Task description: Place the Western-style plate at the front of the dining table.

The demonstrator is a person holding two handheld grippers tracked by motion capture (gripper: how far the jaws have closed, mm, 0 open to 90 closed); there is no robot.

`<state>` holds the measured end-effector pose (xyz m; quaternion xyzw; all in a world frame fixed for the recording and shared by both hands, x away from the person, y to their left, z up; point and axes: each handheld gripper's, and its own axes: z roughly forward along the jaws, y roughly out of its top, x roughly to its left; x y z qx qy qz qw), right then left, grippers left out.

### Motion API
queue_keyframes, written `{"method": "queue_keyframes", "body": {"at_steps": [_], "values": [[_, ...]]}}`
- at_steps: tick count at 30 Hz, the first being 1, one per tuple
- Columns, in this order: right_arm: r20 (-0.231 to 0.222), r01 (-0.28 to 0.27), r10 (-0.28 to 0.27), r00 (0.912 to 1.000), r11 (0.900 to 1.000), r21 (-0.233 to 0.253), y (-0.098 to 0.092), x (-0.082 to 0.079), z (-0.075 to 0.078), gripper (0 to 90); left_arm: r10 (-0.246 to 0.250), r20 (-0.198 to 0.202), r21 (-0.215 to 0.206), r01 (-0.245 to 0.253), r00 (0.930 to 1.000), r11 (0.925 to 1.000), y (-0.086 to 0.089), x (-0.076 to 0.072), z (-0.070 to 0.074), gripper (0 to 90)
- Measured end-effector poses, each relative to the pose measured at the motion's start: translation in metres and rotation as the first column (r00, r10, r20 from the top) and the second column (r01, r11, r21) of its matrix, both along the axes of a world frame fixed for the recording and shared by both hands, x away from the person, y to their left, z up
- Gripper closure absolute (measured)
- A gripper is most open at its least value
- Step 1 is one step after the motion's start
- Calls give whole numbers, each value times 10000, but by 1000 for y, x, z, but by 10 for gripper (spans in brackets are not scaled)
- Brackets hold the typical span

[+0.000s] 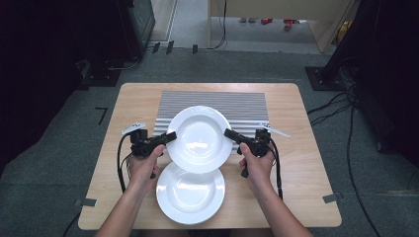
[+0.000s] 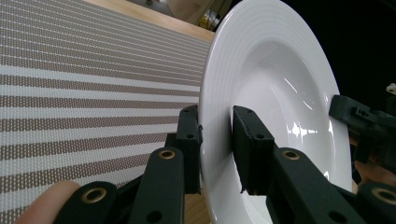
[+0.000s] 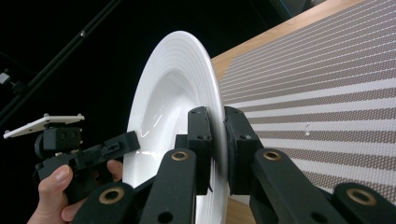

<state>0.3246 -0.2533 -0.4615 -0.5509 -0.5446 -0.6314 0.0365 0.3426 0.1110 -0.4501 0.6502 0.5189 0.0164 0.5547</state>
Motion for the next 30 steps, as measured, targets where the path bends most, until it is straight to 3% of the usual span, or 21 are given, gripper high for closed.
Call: {"method": "queue_keyframes", "body": {"at_steps": [5,16,22,30], "values": [[-151,36,-34,9999,9999,107,-1,12,-3,840,254,-149,15,-254,9996,9997,-3,13,-2,738],[-627,313,-310,9976,9995,37,-4,42,-11,840,293,-699,96,-287,9971,9995,-9,49,-14,732],[-931,594,-580,9940,9982,120,-5,60,-17,839,368,-1003,-3,-370,9943,9993,-12,69,-19,735],[-1454,938,-910,9852,9955,124,-3,80,-28,832,649,-1414,294,-613,9878,9977,-15,91,-26,730]]}}
